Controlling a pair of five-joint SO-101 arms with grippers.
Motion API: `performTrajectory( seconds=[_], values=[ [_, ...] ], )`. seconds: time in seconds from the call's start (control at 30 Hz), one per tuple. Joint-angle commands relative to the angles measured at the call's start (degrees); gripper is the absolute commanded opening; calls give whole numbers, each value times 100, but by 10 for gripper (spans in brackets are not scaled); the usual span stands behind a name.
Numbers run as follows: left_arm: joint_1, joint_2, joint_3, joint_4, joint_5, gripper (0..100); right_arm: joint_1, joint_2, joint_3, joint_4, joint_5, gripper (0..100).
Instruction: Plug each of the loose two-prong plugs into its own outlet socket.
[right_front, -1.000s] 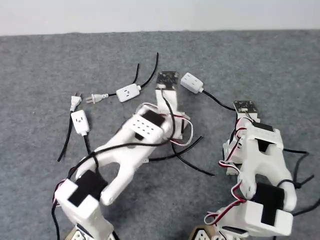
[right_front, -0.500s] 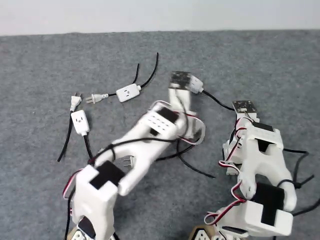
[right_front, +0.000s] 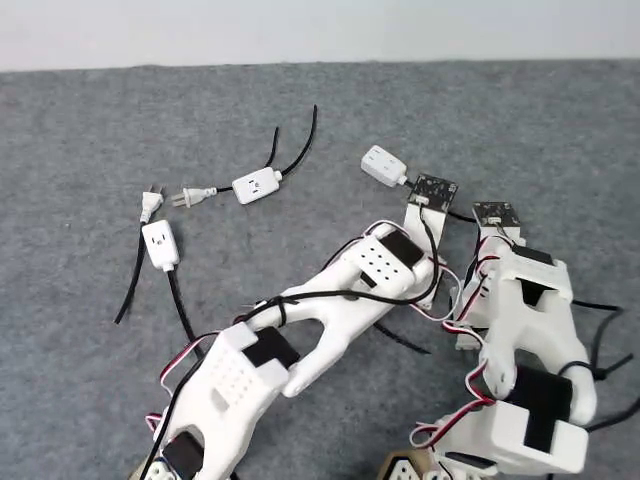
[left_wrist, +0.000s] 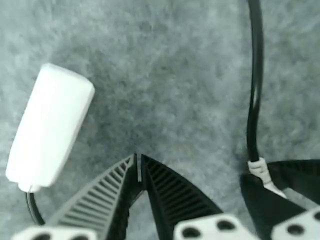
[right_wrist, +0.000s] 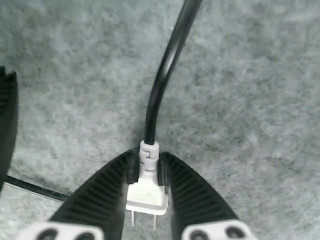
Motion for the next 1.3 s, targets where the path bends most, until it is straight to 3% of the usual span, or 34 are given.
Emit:
performTrajectory(
  seconds=[0.0,0.17,0.37,0.53,0.63,0.9,1.1,1.27],
  values=[
    [9,-97,-365,105,-123,12,207,-13,-334,-84,18,8],
    [-167,-466,-48,422,-527,12,180,-13,-325,-84,9,8],
    [-193,-1178,1719,598,-1292,12,180,-13,-316,-92,9,8],
    [352,-3218,3749,-475,-1363,12,171,-13,-316,-92,9,8],
    [475,-4132,4558,-668,-1354,12,171,-13,-316,-92,9,8],
    [404,-3086,4673,-580,-1653,12,127,-4,-316,-92,9,8],
    [360,-3332,4629,-756,-1714,12,127,-4,-316,-101,9,8],
    [-334,-4026,4629,-1310,-510,12,127,-4,-316,-110,9,8]
  ],
)
